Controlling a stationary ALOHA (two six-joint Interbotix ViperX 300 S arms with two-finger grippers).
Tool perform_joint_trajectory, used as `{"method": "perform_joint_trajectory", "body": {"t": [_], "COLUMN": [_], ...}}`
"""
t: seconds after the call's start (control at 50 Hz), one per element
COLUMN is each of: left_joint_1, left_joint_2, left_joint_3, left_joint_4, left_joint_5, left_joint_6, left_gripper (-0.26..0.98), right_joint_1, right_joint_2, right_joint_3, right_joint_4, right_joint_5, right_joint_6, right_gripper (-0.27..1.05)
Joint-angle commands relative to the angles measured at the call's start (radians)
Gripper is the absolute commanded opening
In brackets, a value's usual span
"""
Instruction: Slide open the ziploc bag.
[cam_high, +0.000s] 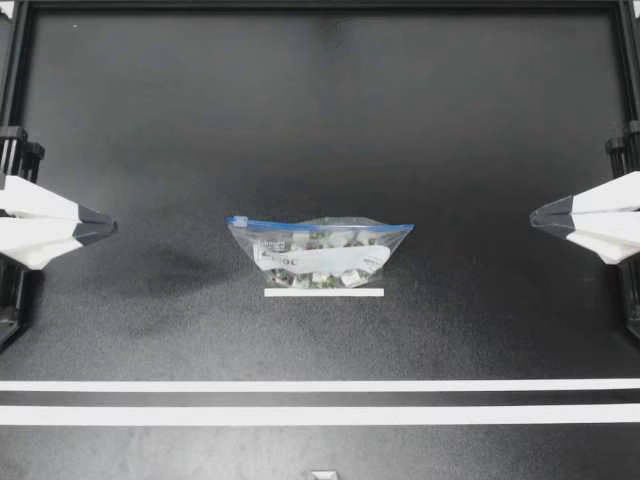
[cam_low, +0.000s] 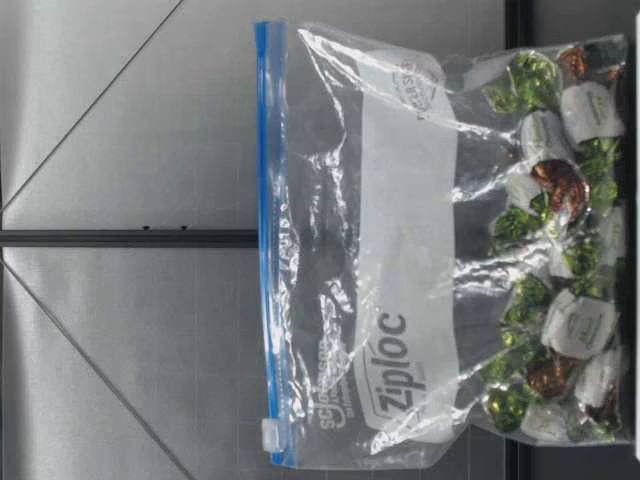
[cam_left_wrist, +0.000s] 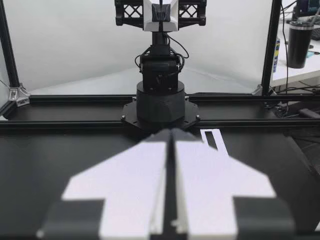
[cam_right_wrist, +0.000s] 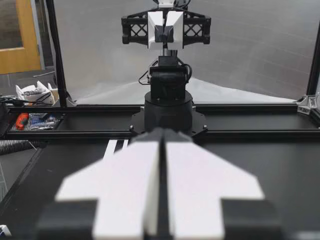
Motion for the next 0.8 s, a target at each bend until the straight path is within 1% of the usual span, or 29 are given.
{"method": "perform_joint_trajectory", "body": {"t": [0.0, 0.04, 0.12, 0.22, 0.3, 0.4, 0.5, 0.6, 0.68, 0.78], "left_joint_1": [0.014, 0.014, 0.014, 0.015, 0.034, 0.08, 0.089, 0.092, 0.095, 0.094], "left_joint_2": [0.025, 0.032, 0.051, 0.089, 0.147, 0.252, 0.348, 0.443, 0.534, 0.627], "left_joint_3": [-0.005, -0.005, 0.008, 0.06, 0.1, 0.144, 0.164, 0.178, 0.179, 0.158], "left_joint_4": [0.0, 0.0, 0.0, 0.0, 0.0, -0.002, -0.009, -0.029, -0.067, -0.103], "left_joint_5": [-0.002, -0.002, 0.003, 0.012, 0.011, -0.021, -0.118, -0.278, -0.393, -0.465], "left_joint_6": [0.009, 0.009, 0.008, 0.011, 0.026, 0.014, 0.014, 0.014, 0.018, 0.023], "left_gripper": [-0.15, -0.17, -0.18, -0.18, -0.18, -0.18, -0.18, -0.17, -0.16, -0.11], "right_joint_1": [-0.006, -0.008, -0.011, -0.02, -0.028, -0.046, -0.066, -0.1, -0.12, -0.14], "right_joint_2": [0.005, 0.003, 0.009, 0.031, 0.064, 0.133, 0.198, 0.256, 0.295, 0.348], "right_joint_3": [-0.003, 0.003, 0.011, 0.009, 0.003, -0.021, -0.064, -0.115, -0.156, -0.21], "right_joint_4": [-0.002, -0.003, -0.003, -0.003, -0.003, -0.003, -0.002, -0.003, -0.003, -0.003], "right_joint_5": [-0.008, -0.008, -0.017, -0.026, -0.049, -0.104, -0.14, -0.16, -0.166, -0.176], "right_joint_6": [0.0, 0.0, 0.0, 0.0, 0.0, 0.0, -0.002, -0.002, -0.002, -0.003], "right_gripper": [-0.16, -0.18, -0.18, -0.18, -0.18, -0.18, -0.18, -0.18, -0.18, -0.17]}}
